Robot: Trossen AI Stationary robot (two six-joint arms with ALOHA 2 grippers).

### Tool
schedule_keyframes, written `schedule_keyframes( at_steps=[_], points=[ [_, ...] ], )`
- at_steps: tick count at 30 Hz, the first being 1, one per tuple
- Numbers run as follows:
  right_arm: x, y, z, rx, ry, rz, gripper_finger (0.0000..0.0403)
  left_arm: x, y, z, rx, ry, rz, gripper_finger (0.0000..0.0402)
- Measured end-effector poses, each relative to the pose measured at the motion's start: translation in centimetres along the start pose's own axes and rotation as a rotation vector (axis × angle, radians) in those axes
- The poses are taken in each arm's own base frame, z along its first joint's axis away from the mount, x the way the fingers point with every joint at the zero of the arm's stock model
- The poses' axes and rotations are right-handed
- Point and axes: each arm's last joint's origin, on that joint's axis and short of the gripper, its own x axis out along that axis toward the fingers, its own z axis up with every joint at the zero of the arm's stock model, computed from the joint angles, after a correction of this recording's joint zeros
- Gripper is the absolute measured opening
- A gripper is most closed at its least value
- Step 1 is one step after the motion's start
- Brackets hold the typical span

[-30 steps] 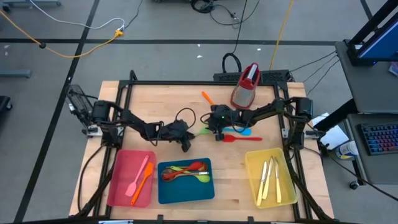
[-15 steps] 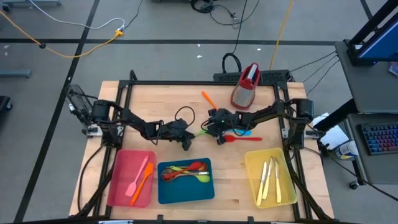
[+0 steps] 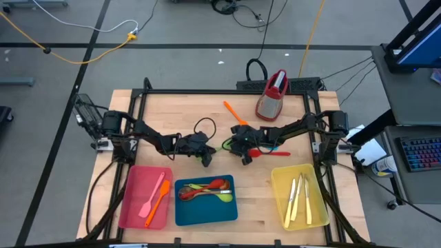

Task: Pick & Place Kitchen Items
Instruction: Put the green spatula into the pink bin

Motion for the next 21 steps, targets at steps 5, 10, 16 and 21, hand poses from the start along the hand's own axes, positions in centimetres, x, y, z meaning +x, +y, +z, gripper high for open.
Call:
schedule_keyframes(
  at_steps=[5, 10, 16, 21],
  points=[
    [0.00, -0.22, 0.13, -0.058, -0.016, -0.019, 0.0160, -0.03, -0.52, -0.12, -0.011, 0.006, -0.046, 0.0041],
    [-0.01, -0.27, -0.17, -0.043, 0.029, -0.045, 0.0160, -0.06, -0.83, -0.20, 0.008, 0.003, -0.061, 0.0041],
    [-0.05, -0.37, -0.41, 0.054, 0.041, -0.035, 0.0160, -0.06, -0.92, -0.07, 0.025, -0.012, -0.067, 0.0041],
    [-0.06, -0.36, -0.46, 0.169, 0.044, -0.037, 0.0160, -0.06, -0.98, -0.06, 0.075, -0.018, -0.063, 0.0042]
  ],
)
